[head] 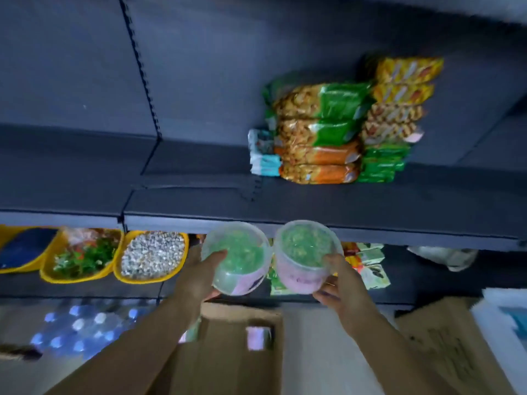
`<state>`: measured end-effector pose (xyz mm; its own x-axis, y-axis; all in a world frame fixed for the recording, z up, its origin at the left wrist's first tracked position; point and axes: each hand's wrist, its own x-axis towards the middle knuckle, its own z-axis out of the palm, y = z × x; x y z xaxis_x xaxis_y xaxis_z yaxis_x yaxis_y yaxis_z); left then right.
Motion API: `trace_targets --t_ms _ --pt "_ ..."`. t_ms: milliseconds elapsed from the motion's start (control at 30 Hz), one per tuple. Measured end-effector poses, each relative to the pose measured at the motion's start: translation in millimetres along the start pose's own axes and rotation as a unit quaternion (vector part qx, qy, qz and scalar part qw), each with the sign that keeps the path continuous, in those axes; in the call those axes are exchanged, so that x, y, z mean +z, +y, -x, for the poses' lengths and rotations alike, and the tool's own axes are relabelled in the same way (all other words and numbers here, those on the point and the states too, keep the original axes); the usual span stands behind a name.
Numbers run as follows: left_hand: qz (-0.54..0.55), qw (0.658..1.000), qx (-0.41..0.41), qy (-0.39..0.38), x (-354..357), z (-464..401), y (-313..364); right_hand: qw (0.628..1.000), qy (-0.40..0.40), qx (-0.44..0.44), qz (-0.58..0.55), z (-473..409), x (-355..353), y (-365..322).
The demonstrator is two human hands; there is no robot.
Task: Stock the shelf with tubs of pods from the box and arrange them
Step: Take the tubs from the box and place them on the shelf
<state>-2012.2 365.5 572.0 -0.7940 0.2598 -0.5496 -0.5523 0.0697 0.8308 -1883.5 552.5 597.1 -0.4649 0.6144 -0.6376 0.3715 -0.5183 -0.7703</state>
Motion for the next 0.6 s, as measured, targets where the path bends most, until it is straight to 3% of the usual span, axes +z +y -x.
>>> trace_targets --t_ms 267,400,600 --pt "-0.009 0.988 0.085 -0.125 72 91 159 0.991 0.042 -0.122 -0.045 110 -60 -145" --pt "-0.01 0.976 0.088 -0.199 113 131 209 0.978 0.073 -0.178 -0.078 151 -100 -200" --pt "-0.011 0.964 0.089 -0.25 193 195 262 0.957 0.112 -0.251 -0.098 194 -164 -268"
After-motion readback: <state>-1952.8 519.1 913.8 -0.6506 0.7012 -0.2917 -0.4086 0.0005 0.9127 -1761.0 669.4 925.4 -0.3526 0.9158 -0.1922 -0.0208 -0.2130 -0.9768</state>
